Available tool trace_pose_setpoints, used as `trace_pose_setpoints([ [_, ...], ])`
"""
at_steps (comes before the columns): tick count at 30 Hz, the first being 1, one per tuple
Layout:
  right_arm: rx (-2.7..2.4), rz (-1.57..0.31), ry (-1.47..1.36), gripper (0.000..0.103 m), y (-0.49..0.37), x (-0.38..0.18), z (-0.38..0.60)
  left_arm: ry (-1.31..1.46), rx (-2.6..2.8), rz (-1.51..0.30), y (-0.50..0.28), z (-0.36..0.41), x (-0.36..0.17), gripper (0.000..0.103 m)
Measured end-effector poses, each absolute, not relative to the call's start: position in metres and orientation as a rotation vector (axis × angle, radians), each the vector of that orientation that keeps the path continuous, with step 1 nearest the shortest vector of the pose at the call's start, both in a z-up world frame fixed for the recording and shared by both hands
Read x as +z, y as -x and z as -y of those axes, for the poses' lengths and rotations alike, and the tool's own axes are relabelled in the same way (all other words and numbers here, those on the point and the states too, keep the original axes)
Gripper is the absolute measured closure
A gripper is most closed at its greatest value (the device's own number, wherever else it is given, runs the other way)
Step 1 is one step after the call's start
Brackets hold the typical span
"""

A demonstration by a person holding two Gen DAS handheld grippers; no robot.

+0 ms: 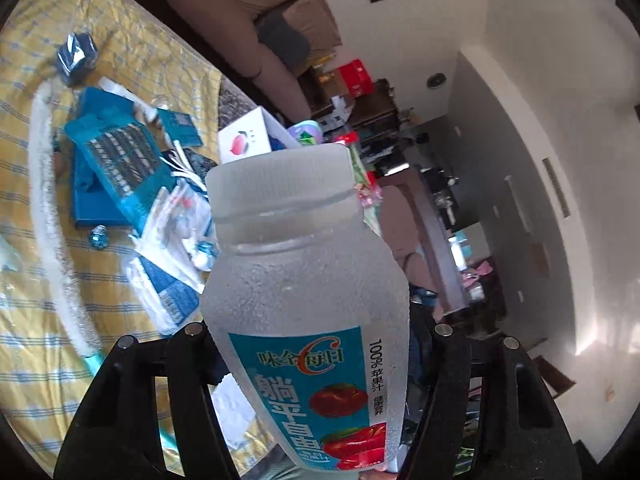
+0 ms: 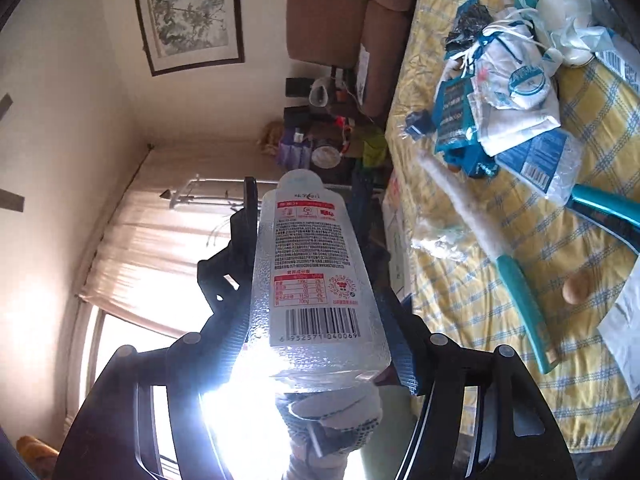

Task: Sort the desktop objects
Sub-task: 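Lift the juice bottle with both grippers and carry it toward the cardboard box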

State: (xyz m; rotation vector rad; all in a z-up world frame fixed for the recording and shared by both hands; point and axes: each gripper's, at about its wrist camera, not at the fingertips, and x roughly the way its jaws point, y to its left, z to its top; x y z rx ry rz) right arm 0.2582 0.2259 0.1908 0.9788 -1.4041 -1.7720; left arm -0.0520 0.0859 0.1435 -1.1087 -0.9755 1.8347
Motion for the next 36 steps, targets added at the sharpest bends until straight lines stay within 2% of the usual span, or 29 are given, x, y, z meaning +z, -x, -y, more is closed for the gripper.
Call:
trace_pose_setpoints([
  [1, -1.889, 1.356, -1.017, 0.017, -0.259, 0.194, -0.23, 1.154, 1.876, 0.961, 0.053, -0.083, 0.144, 0.042],
  [2, -2.007, 1.3, -1.022, 0.013, -0.261, 0.201, -0.234, 1.189, 1.903, 0.958, 0.056, -0.081, 0.144, 0.042],
  [4, -2.227, 1.104, -0.975, 0.013, -0.268, 0.22, -0.234, 1.262, 1.949, 0.948, 0.06, -0.076, 0.142, 0.042],
  [9, -2.655, 0.269, -0.803, 0.013, -0.301, 0.259, -0.176, 1.376, 1.938, 0.924, 0.071, -0.081, 0.129, 0.042],
  [14, -2.726, -0.157, -0.798, 0.013, -0.304, 0.235, -0.125, 1.432, 1.898, 0.919, 0.066, -0.088, 0.127, 0.042],
  [18, -2.86, -0.695, -0.587, 0.011, -0.319, 0.216, -0.088, 1.514, 1.831, 0.967, 0.066, -0.096, 0.121, 0.042],
  [26, -2.794, -1.552, -0.234, 0.006, -0.335, 0.144, -0.045, 1.589, 1.763, 0.923, 0.066, -0.107, 0.127, 0.042],
  [32, -2.721, -1.711, -0.217, 0.007, -0.324, 0.133, -0.039, 1.601, 1.728, 0.915, 0.061, -0.109, 0.131, 0.044],
  [33, -2.711, -1.705, -0.231, 0.016, -0.322, 0.133, -0.04, 1.602, 1.733, 0.909, 0.061, -0.108, 0.132, 0.045],
  [34, -2.72, -1.69, -0.255, 0.034, -0.322, 0.135, -0.04, 1.601, 1.729, 0.912, 0.061, -0.107, 0.132, 0.045],
  [36, -2.74, -1.621, -0.326, 0.036, -0.318, 0.141, -0.045, 1.596, 1.712, 0.928, 0.062, -0.105, 0.13, 0.044],
])
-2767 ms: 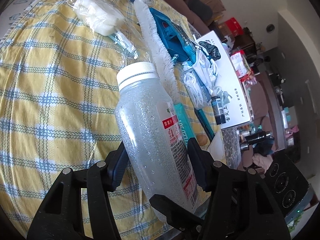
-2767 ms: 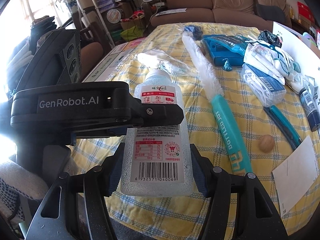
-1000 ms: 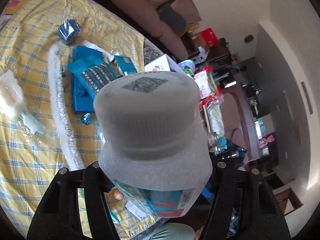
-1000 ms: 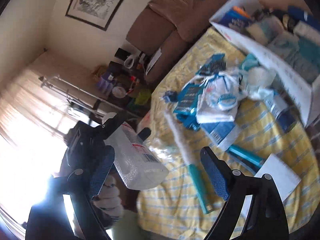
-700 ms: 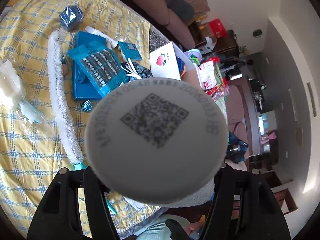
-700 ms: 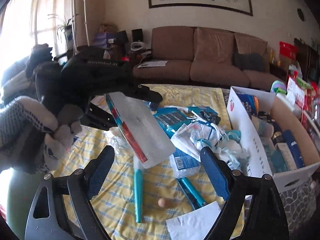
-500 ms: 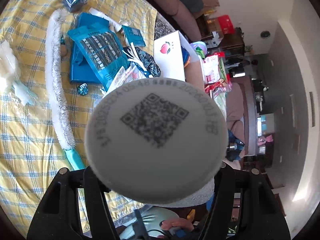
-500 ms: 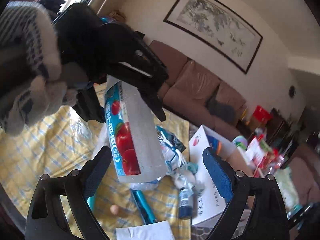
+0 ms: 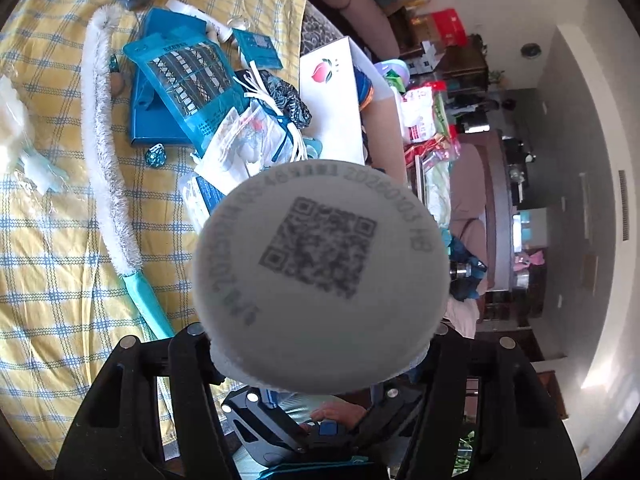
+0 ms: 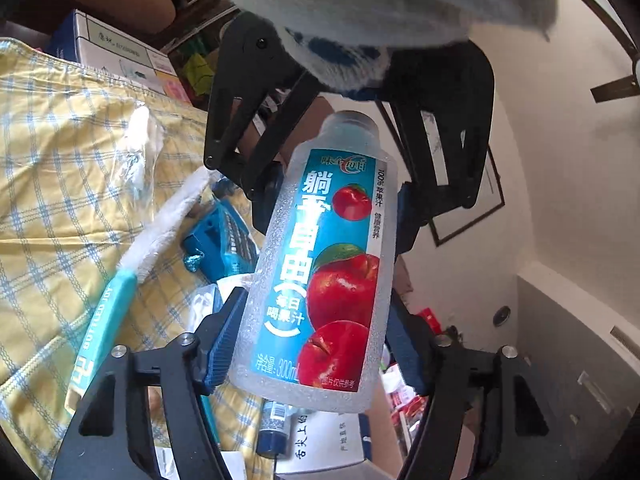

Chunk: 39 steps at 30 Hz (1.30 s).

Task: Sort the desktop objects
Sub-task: 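Lift the juice bottle with both grippers and carry it toward the cardboard box, then lower the juice bottle into the cardboard box and open both grippers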

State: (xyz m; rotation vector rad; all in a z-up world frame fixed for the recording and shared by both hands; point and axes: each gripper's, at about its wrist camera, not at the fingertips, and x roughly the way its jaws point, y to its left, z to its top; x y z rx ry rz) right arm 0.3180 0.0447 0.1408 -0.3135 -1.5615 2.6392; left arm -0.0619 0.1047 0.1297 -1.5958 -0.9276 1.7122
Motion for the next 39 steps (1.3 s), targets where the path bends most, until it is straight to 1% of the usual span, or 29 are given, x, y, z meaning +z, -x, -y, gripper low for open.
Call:
trace_pose_setpoints([
  [1, 2.662, 1.53, 0.345, 0.039, -0.316, 0.144, -0.048, 1.587, 1.708, 0.928, 0.063, -0.105, 0.129, 0.044],
  [3, 2.735, 1.441, 0.419, 0.041, -0.315, 0.156, -0.055, 1.555, 1.706, 0.921, 0.063, -0.106, 0.131, 0.042],
  [5, 2.816, 1.33, 0.508, 0.041, -0.312, 0.166, -0.062, 1.53, 1.711, 0.899, 0.064, -0.111, 0.133, 0.041],
  [11, 3.016, 0.919, 0.741, 0.041, -0.3, 0.205, -0.093, 1.468, 1.74, 0.805, 0.068, -0.14, 0.147, 0.041],
  [12, 3.041, 0.839, 0.772, 0.041, -0.298, 0.209, -0.101, 1.455, 1.741, 0.792, 0.07, -0.146, 0.149, 0.043],
  [14, 3.065, 0.724, 0.812, 0.041, -0.291, 0.22, -0.116, 1.445, 1.743, 0.761, 0.076, -0.162, 0.157, 0.043],
  [21, 3.064, 0.489, 0.9, 0.041, -0.258, 0.245, -0.176, 1.432, 1.714, 0.667, 0.115, -0.246, 0.187, 0.045],
  [26, 3.046, 0.245, 1.021, 0.041, -0.214, 0.268, -0.255, 1.437, 1.67, 0.628, 0.161, -0.324, 0.198, 0.046],
  [33, 2.981, -0.079, 1.181, 0.041, -0.132, 0.275, -0.366, 1.446, 1.645, 0.595, 0.243, -0.422, 0.18, 0.046],
  [36, 2.929, -0.154, 1.253, 0.041, -0.093, 0.265, -0.405, 1.474, 1.648, 0.569, 0.273, -0.456, 0.159, 0.046],
  [39, 2.873, -0.22, 1.329, 0.041, -0.06, 0.242, -0.434, 1.502, 1.664, 0.539, 0.299, -0.484, 0.134, 0.046],
])
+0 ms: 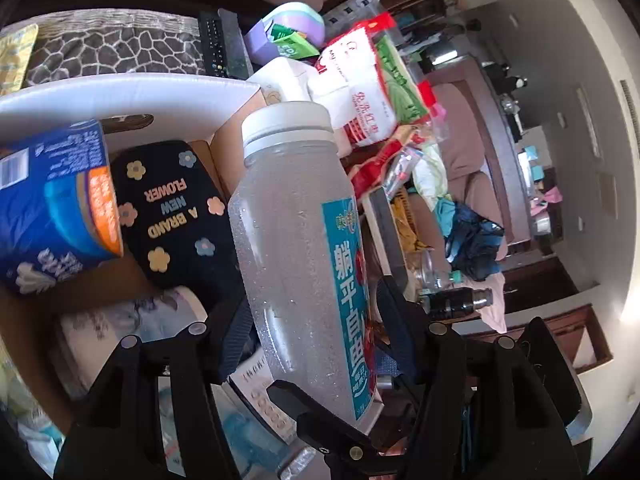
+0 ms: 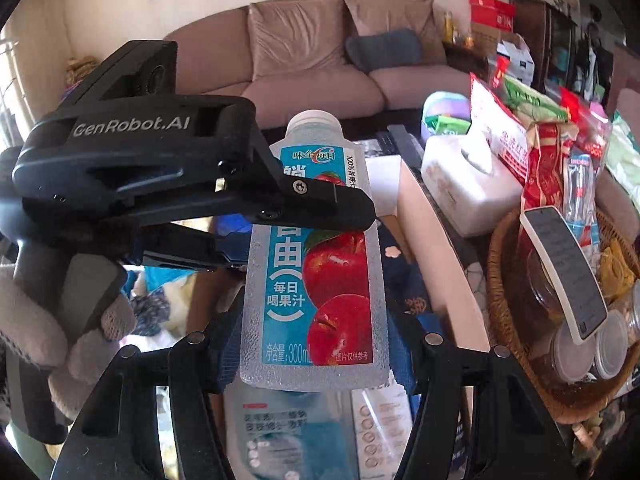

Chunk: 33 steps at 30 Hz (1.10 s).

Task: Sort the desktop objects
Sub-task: 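Lower the juice bottle into the cardboard box and open both grippers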

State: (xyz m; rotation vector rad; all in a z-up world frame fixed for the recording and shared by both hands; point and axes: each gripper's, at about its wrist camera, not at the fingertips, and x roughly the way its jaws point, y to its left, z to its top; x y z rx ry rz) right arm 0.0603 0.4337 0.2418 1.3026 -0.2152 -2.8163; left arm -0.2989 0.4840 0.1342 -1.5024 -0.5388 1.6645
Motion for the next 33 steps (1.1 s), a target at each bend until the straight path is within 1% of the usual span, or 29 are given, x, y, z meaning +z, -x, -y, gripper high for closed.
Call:
trace_pose_setpoints([
  [7, -2.761, 0.24, -1.475, 0.041, -0.007, 0.191, -0.475, 1.586, 1.674, 0.502, 0.336, -0.525, 0.074, 0.046],
  [8, -2.759, 0.221, -1.507, 0.041, -0.002, 0.186, -0.479, 1.591, 1.668, 0.503, 0.337, -0.528, 0.068, 0.046],
  [9, -2.757, 0.197, -1.539, 0.041, 0.003, 0.181, -0.482, 1.592, 1.665, 0.518, 0.338, -0.529, 0.063, 0.042],
  [10, -2.772, 0.14, -1.529, 0.041, 0.003, 0.181, -0.481, 1.595, 1.661, 0.532, 0.34, -0.53, 0.059, 0.041],
  [12, -2.779, 0.088, -1.529, 0.041, 0.004, 0.18, -0.477, 1.615, 1.654, 0.575, 0.345, -0.529, 0.051, 0.04],
  [14, -2.799, 0.021, -1.527, 0.041, 0.004, 0.179, -0.471, 1.626, 1.653, 0.608, 0.345, -0.525, 0.049, 0.04],
  [18, -2.858, -0.119, -1.525, 0.041, -0.003, 0.173, -0.459, 1.61, 1.683, 0.573, 0.347, -0.521, 0.052, 0.043],
  [25, -2.854, -0.09, -1.571, 0.039, -0.023, 0.186, -0.458, 1.634, 1.711, 0.564, 0.344, -0.52, 0.05, 0.043],
  [27, -2.859, -0.118, -1.566, 0.039, -0.037, 0.194, -0.458, 1.636, 1.71, 0.579, 0.343, -0.519, 0.05, 0.042],
  [29, -2.884, -0.177, -1.533, 0.036, -0.053, 0.202, -0.455, 1.632, 1.714, 0.594, 0.342, -0.516, 0.051, 0.042],
  [32, -2.884, -0.179, -1.525, 0.037, -0.071, 0.205, -0.453, 1.625, 1.72, 0.582, 0.34, -0.516, 0.053, 0.042],
  [33, -2.872, -0.169, -1.53, 0.04, -0.075, 0.204, -0.454, 1.627, 1.717, 0.582, 0.339, -0.516, 0.053, 0.042],
])
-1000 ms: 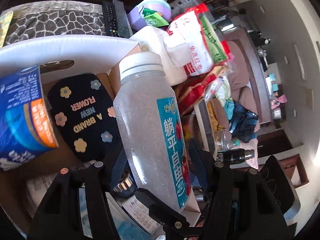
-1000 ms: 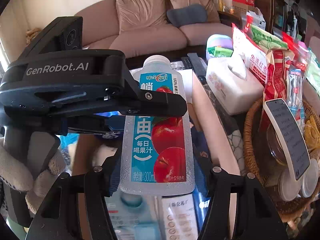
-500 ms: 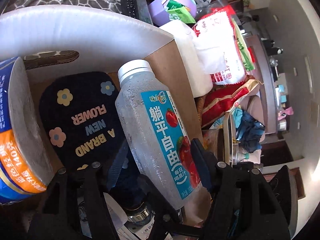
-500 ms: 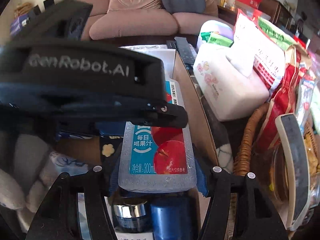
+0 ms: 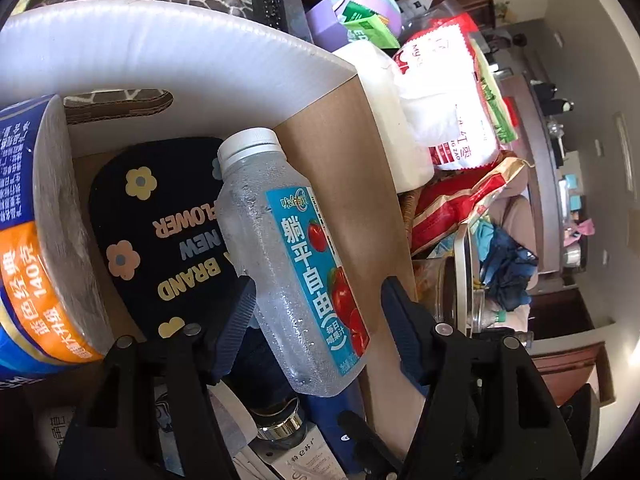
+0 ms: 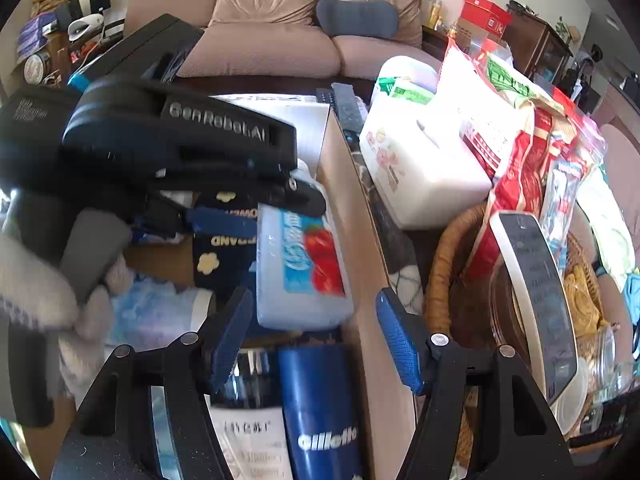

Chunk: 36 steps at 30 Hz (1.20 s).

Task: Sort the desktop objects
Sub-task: 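Lower the juice bottle into the cardboard box and open both grippers, then withdraw both grippers from the cardboard box back over the table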

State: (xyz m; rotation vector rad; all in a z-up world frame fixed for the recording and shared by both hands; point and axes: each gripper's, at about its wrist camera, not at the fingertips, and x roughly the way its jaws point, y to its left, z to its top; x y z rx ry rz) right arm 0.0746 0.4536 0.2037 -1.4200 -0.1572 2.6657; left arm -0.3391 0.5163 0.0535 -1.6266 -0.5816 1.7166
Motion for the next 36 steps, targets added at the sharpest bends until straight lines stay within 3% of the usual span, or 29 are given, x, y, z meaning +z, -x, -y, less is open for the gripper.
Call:
trace_pose_setpoints([
  [3, 2.672, 0.119, 1.468, 0.067, -0.076, 0.198, -0.454, 1.632, 1.706, 0.58, 0.337, -0.521, 0.051, 0.042],
  [12, 2.637, -0.021, 1.527, 0.07, -0.072, 0.197, -0.463, 1.653, 1.716, 0.616, 0.336, -0.521, 0.048, 0.036],
  [16, 2.641, -0.111, 1.532, 0.07, -0.09, 0.215, -0.464, 1.575, 1.742, 0.519, 0.32, -0.509, 0.085, 0.026],
  [18, 2.646, -0.108, 1.507, 0.065, -0.103, 0.223, -0.462, 1.535, 1.757, 0.479, 0.308, -0.495, 0.108, 0.019],
  [21, 2.66, -0.088, 1.478, 0.051, -0.124, 0.246, -0.449, 1.469, 1.803, 0.408, 0.286, -0.46, 0.143, 0.018],
  [24, 2.694, -0.052, 1.457, 0.041, -0.147, 0.262, -0.433, 1.408, 1.882, 0.349, 0.26, -0.409, 0.168, 0.0],
  [28, 2.756, -0.015, 1.425, 0.022, -0.13, 0.271, -0.415, 1.408, 1.929, 0.326, 0.225, -0.336, 0.179, 0.0],
  [33, 2.856, -0.045, 1.422, 0.012, -0.145, 0.284, -0.377, 1.383, 2.025, 0.322, 0.179, -0.235, 0.19, 0.0],
  [36, 2.901, -0.047, 1.425, 0.011, -0.15, 0.287, -0.338, 1.379, 2.1, 0.326, 0.155, -0.178, 0.19, 0.0],
])
